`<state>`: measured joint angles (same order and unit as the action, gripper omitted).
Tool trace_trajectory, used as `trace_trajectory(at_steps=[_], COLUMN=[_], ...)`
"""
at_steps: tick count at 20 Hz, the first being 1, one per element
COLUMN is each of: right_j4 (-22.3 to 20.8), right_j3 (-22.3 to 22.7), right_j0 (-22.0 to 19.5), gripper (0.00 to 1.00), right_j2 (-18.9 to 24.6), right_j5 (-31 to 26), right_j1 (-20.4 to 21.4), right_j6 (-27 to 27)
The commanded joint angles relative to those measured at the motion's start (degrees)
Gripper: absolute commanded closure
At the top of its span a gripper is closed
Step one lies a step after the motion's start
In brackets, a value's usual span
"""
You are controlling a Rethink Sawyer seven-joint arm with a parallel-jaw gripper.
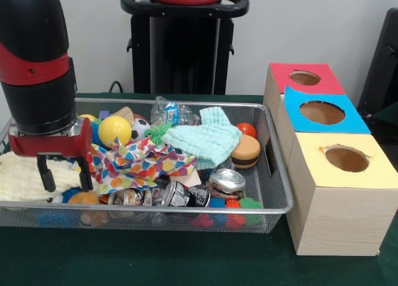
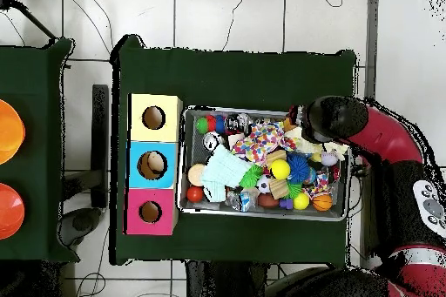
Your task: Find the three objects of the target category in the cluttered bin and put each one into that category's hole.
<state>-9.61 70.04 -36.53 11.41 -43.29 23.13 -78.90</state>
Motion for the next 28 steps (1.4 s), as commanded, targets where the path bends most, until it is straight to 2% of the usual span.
trace_trajectory(at_steps=[1,4,12,28], right_j4=[-1.98,-2.08,-2.6,-2.69], right_j3=[4.04,4.6,2.93,6.81], right_j0=[-0.89,-0.96,-1.27,-1.68], gripper=[0.0,0.0,0.0,0.0], right_j2=[4.9,4.82,5.53,4.84], right_j5=[3.25,4.12,6.1,10.71], right_j1=[-0.04,0.01,-3.06,-2.52], right_j6=[2.2,1.8,2.53,1.02])
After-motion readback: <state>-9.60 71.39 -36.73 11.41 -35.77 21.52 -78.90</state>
